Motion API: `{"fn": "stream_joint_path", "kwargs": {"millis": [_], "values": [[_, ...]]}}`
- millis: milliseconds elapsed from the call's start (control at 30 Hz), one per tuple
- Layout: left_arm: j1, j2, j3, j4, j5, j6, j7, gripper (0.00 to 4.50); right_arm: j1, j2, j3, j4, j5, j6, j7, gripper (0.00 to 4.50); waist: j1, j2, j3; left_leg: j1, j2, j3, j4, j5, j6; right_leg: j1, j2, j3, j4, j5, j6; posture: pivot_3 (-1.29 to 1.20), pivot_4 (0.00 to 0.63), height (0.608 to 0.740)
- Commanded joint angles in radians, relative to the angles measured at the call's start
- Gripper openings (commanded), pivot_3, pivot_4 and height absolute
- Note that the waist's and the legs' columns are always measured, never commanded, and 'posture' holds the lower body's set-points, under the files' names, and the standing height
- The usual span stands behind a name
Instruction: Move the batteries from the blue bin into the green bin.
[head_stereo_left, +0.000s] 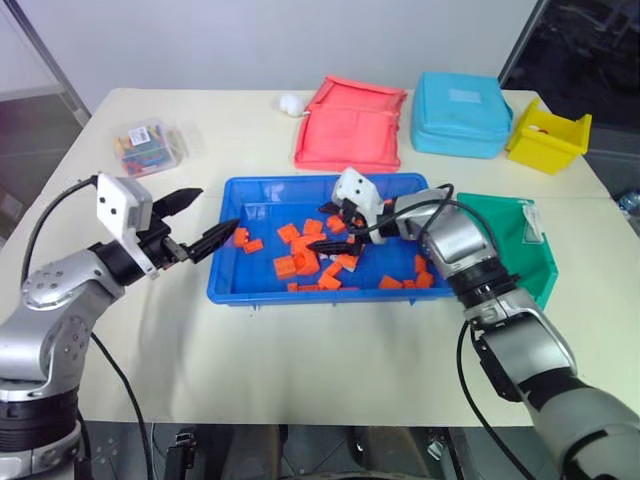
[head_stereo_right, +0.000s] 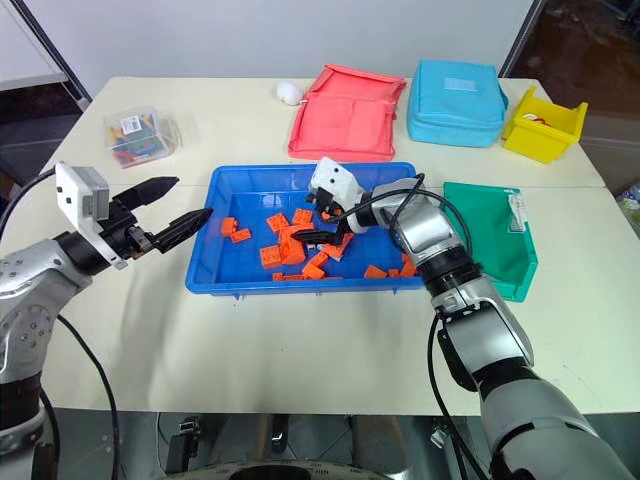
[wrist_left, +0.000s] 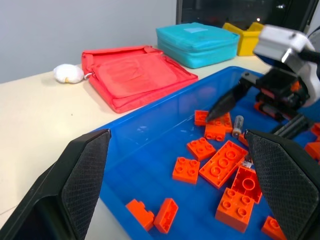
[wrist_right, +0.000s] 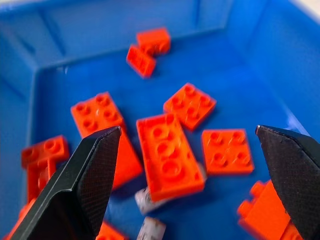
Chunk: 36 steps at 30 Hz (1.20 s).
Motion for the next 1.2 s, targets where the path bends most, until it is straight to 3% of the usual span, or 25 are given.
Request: {"fn": "stream_joint_path", "kwargs": {"millis": [33, 200, 700, 967, 1067, 1200], "values": [[0.014, -0.004, 0.034, -0.053, -0.017, -0.009, 0.021, 4.5, -0.045, 0.002, -0.002, 0.004, -0.017, -0.017, 0.032, 4.44, -0.001, 0.0, 0.0, 0.0, 0.0, 0.0, 0.0, 0.0, 0.0, 0.0, 0.0, 0.0, 0.0, 0.0, 0.0, 0.0, 0.15, 0.74], [0.032, 0.0, 0.031, -0.073, -0.025, -0.006, 0.027, 4.5, -0.042, -0.001, 0.003, 0.014, -0.039, -0.02, 0.072, 4.44, -0.001, 0.0, 0.0, 0.0, 0.0, 0.0, 0.0, 0.0, 0.0, 0.0, 0.0, 0.0, 0.0, 0.0, 0.0, 0.0, 0.15, 0.74], [0.117, 0.155, 0.049, -0.131, -0.103, 0.09, -0.109, 4.5, -0.059, 0.024, -0.012, 0.119, -0.083, -0.067, 0.076, 4.44, -0.002, 0.0, 0.0, 0.0, 0.0, 0.0, -0.001, 0.0, 0.0, 0.0, 0.001, 0.0, 0.0, 0.0, 0.0, 0.0, 0.15, 0.74], [0.126, 0.154, 0.053, -0.139, -0.11, 0.091, -0.105, 4.5, -0.071, 0.049, -0.022, 0.137, -0.085, -0.068, 0.07, 4.44, -0.002, 0.0, 0.0, 0.0, 0.0, 0.0, -0.001, 0.0, 0.0, 0.0, 0.001, 0.0, 0.0, 0.0, 0.0, 0.0, 0.15, 0.74], [0.124, 0.146, 0.051, -0.142, -0.108, 0.089, -0.095, 4.5, -0.066, 0.052, -0.023, 0.134, -0.078, -0.071, 0.088, 3.76, -0.002, 0.0, 0.0, 0.0, 0.0, 0.0, -0.001, 0.0, 0.0, 0.0, 0.001, 0.0, 0.0, 0.0, 0.0, 0.0, 0.15, 0.74], [0.13, 0.139, 0.051, -0.145, -0.104, 0.084, -0.086, 4.5, -0.07, 0.061, -0.037, 0.124, -0.062, -0.048, 0.096, 1.81, -0.002, 0.0, 0.0, 0.0, 0.0, 0.0, -0.001, 0.0, 0.0, 0.0, 0.001, 0.0, 0.0, 0.0, 0.0, 0.0, 0.15, 0.74]]}}
